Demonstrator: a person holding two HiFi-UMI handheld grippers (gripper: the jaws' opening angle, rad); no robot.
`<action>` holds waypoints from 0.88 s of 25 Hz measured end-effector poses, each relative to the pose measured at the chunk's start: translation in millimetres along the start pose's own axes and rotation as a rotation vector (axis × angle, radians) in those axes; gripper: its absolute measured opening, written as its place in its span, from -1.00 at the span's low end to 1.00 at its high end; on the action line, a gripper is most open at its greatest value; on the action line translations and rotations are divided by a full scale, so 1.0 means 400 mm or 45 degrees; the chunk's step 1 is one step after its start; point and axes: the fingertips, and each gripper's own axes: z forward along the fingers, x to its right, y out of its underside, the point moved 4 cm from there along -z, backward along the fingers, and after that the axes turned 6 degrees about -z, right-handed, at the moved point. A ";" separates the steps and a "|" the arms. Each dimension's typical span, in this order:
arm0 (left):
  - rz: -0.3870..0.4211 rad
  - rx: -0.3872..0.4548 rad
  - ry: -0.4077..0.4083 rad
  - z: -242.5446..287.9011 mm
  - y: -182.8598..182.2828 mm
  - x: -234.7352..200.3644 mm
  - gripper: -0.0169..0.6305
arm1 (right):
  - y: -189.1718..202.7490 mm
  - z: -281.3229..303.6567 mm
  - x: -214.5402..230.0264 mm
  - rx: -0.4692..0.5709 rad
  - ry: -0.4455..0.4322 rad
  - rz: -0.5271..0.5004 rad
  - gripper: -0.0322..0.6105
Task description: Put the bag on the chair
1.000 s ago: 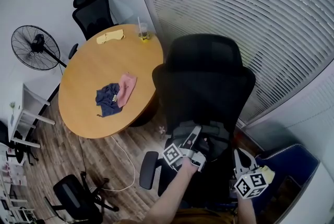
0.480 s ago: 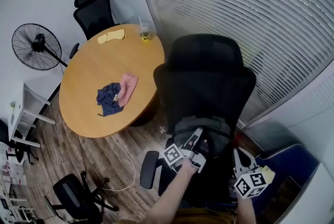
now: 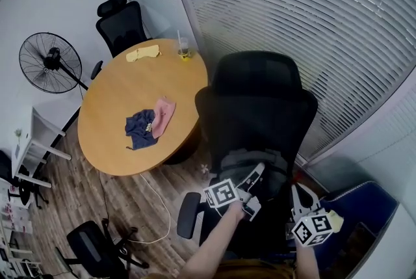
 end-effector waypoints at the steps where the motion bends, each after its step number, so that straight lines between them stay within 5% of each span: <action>1: -0.051 -0.003 0.052 0.002 0.003 0.023 -0.87 | -0.007 -0.001 -0.003 0.009 0.010 -0.024 -0.86; 3: -0.117 -0.003 0.106 -0.002 0.011 0.062 -0.87 | -0.022 -0.003 -0.011 0.021 0.025 -0.077 -0.86; 8: 0.369 -0.142 -0.043 -0.014 0.012 0.092 -0.87 | -0.055 -0.004 -0.029 0.073 0.026 -0.108 -0.86; 12: 0.572 -0.176 -0.071 -0.019 0.018 0.145 -0.87 | -0.094 -0.016 -0.051 0.128 0.045 -0.151 -0.86; 18: 0.651 -0.087 -0.031 -0.039 -0.001 0.222 -0.88 | -0.131 -0.038 -0.081 0.168 0.058 -0.233 -0.86; 22: 0.848 -0.113 -0.085 -0.043 -0.005 0.245 -0.88 | -0.125 -0.053 -0.097 0.163 0.051 -0.232 -0.86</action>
